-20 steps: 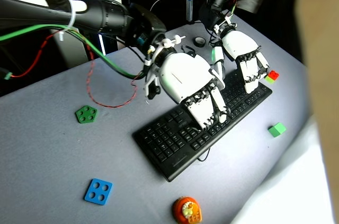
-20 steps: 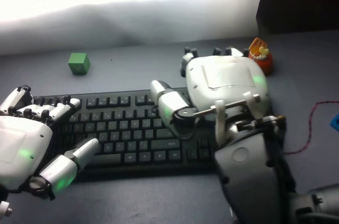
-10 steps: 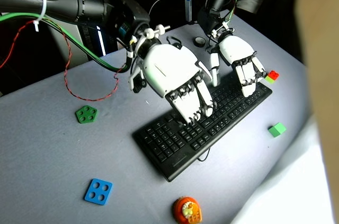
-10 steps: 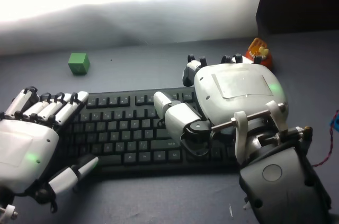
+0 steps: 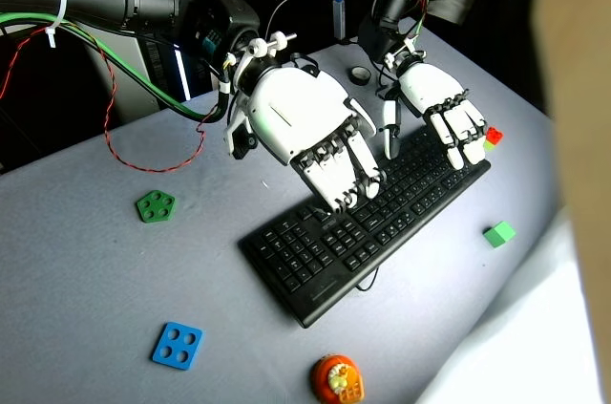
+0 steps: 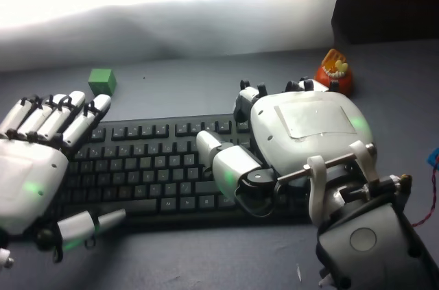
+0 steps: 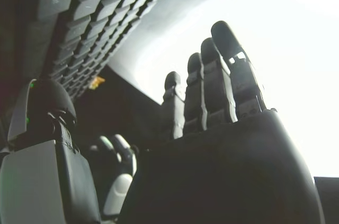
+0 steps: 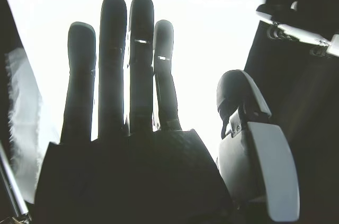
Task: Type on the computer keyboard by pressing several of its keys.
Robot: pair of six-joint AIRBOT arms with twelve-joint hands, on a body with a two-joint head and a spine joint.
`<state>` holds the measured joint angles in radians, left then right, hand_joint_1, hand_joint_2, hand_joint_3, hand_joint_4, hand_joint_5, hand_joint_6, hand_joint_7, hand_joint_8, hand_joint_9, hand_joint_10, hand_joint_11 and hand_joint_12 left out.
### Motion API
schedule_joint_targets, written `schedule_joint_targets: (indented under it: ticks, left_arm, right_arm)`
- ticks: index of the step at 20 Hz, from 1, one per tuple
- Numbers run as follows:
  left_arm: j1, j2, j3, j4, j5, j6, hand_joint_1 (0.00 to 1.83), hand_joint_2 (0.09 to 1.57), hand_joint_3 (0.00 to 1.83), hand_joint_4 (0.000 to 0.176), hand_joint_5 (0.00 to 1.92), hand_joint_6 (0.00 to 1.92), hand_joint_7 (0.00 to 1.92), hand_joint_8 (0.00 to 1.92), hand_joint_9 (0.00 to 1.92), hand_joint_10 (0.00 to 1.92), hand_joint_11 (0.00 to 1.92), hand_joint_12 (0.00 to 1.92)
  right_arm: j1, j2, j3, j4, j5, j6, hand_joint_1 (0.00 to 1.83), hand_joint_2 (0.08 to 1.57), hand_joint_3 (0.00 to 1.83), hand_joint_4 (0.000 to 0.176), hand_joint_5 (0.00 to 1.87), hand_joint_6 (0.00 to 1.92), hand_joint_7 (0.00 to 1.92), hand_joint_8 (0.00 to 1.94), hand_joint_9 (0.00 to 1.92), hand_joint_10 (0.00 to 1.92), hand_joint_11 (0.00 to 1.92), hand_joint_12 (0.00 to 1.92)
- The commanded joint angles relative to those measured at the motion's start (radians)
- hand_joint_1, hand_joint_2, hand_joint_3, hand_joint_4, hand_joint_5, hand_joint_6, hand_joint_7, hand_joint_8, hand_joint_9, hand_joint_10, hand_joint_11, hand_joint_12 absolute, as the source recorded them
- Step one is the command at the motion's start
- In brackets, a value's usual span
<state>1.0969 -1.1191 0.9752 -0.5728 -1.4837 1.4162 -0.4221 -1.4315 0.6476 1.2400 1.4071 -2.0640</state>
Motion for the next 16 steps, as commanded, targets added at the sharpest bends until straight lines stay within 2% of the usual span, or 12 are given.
schedule_joint_targets:
  ticks: [1,2,3,5,6,8,10,11,13,15,16]
  left_arm:
    - [-0.009,0.026,-0.009,0.028,-0.109,0.001,0.09,1.16,0.03,0.069,0.15,0.01,0.23,0.02,0.21,0.24,0.0,1.19]
    - [-0.014,0.051,-0.025,0.027,-0.104,-0.004,0.02,1.2,0.03,0.062,0.15,0.01,0.25,0.02,0.23,0.25,0.0,1.17]
    - [-0.015,0.072,-0.04,0.027,-0.098,-0.006,0.0,1.22,0.03,0.052,0.17,0.02,0.28,0.02,0.25,0.26,0.0,1.21]
    - [-0.016,0.116,-0.065,0.027,-0.089,-0.009,0.0,1.24,0.02,0.044,0.22,0.03,0.32,0.03,0.28,0.27,0.0,1.24]
    - [-0.022,0.136,-0.075,0.027,-0.085,-0.009,0.0,1.24,0.01,0.034,0.25,0.04,0.36,0.03,0.31,0.28,0.0,1.28]
    - [-0.045,0.165,-0.094,0.027,-0.068,-0.009,0.0,1.25,0.01,0.023,0.32,0.05,0.41,0.03,0.35,0.28,0.0,1.31]
    - [-0.075,0.192,-0.109,0.027,-0.039,-0.005,0.0,1.25,0.0,0.024,0.35,0.04,0.47,0.02,0.4,0.26,0.0,1.36]
    - [-0.088,0.204,-0.113,0.027,-0.028,-0.005,0.0,1.26,0.01,0.013,0.41,0.05,0.54,0.04,0.46,0.28,0.0,1.4]
    - [-0.106,0.224,-0.115,0.027,-0.011,-0.007,0.0,1.29,0.01,0.0,0.58,0.1,0.69,0.07,0.57,0.33,0.03,1.51]
    - [-0.12,0.246,-0.116,0.027,-0.006,-0.018,0.0,1.33,0.0,0.0,0.84,0.17,1.02,0.21,0.74,0.71,0.21,1.57]
    - [-0.129,0.256,-0.118,0.027,0.002,-0.023,0.0,1.35,0.0,0.0,0.92,0.18,1.08,0.33,0.76,0.95,0.31,1.61]
  right_arm:
    - [0.002,0.002,-0.005,-0.108,0.049,0.004,0.06,1.3,0.0,0.0,0.47,0.66,0.86,0.22,0.67,1.06,0.33,1.76]
    - [0.002,0.002,-0.007,-0.108,0.049,0.004,0.05,1.3,0.0,0.0,0.46,0.67,0.85,0.23,0.66,1.08,0.32,1.77]
    - [0.0,0.002,-0.011,-0.109,0.049,0.004,0.05,1.3,0.0,0.0,0.47,0.68,0.85,0.24,0.65,1.08,0.31,1.77]
    - [-0.003,0.002,-0.021,-0.114,0.049,0.004,0.06,1.3,0.0,0.0,0.47,0.68,0.86,0.24,0.66,1.08,0.3,1.78]
    - [-0.006,0.002,-0.023,-0.125,0.046,0.004,0.06,1.3,0.0,0.0,0.51,0.66,0.86,0.26,0.67,1.07,0.32,1.77]
    - [-0.009,0.001,-0.023,-0.135,0.041,0.004,0.02,1.31,0.0,0.0,0.51,0.64,0.86,0.26,0.66,1.06,0.31,1.77]
    - [-0.008,0.002,-0.023,-0.135,0.041,0.004,0.02,1.31,0.0,0.0,0.57,0.62,0.88,0.28,0.68,1.06,0.3,1.78]
    - [-0.008,0.003,-0.023,-0.135,0.042,0.004,0.02,1.31,0.0,0.0,0.64,0.63,0.9,0.34,0.69,1.09,0.3,1.79]
    - [-0.006,0.004,-0.025,-0.135,0.042,0.004,0.04,1.3,0.0,0.0,0.73,0.79,0.84,0.8,0.69,1.29,0.37,1.86]
    - [0.006,0.013,-0.036,-0.135,0.042,0.019,0.0,1.31,0.0,0.0,0.85,0.99,0.92,1.16,0.75,1.48,0.5,1.92]
    - [0.01,0.021,-0.043,-0.135,0.042,0.029,0.0,1.31,0.0,0.0,0.87,1.08,0.97,1.19,0.8,1.52,0.55,1.92]
